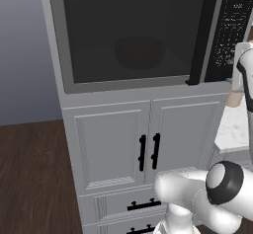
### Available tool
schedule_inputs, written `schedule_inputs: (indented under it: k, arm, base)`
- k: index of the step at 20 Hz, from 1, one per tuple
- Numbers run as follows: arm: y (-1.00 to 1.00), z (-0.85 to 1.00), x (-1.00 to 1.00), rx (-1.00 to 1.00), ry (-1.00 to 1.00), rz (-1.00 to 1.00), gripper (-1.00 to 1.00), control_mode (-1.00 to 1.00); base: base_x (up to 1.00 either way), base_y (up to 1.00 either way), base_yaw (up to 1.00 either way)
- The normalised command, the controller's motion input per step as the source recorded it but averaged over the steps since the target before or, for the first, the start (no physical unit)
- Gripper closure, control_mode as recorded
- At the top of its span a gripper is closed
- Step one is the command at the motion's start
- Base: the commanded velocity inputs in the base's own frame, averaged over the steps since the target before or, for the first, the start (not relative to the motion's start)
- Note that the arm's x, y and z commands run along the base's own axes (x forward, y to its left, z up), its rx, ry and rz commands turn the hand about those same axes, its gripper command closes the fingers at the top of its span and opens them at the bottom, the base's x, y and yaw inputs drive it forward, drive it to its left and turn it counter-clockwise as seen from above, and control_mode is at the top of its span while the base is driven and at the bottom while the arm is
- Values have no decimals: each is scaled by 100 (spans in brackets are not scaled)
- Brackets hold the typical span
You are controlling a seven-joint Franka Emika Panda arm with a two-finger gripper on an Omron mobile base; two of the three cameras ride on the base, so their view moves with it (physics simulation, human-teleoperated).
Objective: Pick the carrot from the sink and place it in the bowl. Then pick the bowl and place it in the microwave. Then close the microwave door and press the start button.
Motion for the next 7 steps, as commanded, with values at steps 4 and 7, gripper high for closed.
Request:
schedule_inputs:
  k: [4,7]
  arm:
    - [0,-14,-3,0,0,1,-100,-100]
    - [8,-24,-23,0,0,1,-100,-100]
  base:
    - [0,0,0]
    - [0,0,0]
